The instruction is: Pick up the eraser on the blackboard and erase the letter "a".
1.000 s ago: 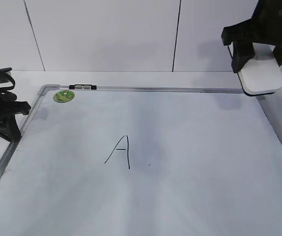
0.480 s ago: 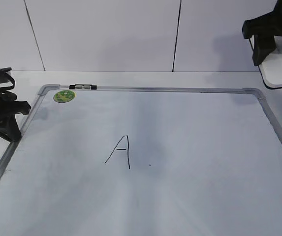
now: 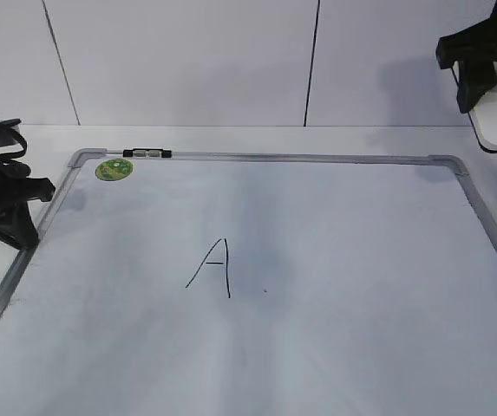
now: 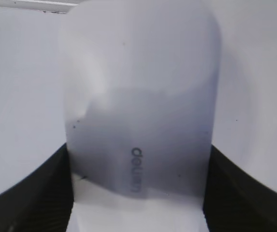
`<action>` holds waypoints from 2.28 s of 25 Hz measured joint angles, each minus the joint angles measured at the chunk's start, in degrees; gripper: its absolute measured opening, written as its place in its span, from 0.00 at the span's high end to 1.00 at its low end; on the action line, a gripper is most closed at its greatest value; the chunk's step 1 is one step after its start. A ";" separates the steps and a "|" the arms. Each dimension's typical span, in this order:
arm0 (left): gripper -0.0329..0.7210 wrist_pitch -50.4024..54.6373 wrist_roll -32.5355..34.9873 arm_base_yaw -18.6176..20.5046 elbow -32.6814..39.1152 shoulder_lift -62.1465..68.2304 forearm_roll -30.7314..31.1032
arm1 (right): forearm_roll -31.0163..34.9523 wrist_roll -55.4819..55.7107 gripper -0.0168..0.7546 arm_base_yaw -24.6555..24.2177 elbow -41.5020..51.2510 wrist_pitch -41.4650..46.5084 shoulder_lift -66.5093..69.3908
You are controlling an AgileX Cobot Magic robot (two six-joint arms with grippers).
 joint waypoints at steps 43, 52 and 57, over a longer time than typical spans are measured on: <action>0.91 -0.19 0.14 0.00 0.00 0.07 -0.42 | 5.20 2.18 0.29 -2.11 19.85 -1.68 4.62; 0.91 -0.19 0.14 0.00 0.00 0.07 -0.44 | 6.96 2.18 0.29 -2.11 20.70 -6.31 4.62; 0.91 -0.19 0.14 0.00 0.00 0.07 -0.44 | 7.06 2.28 0.29 -2.33 21.09 -7.52 5.26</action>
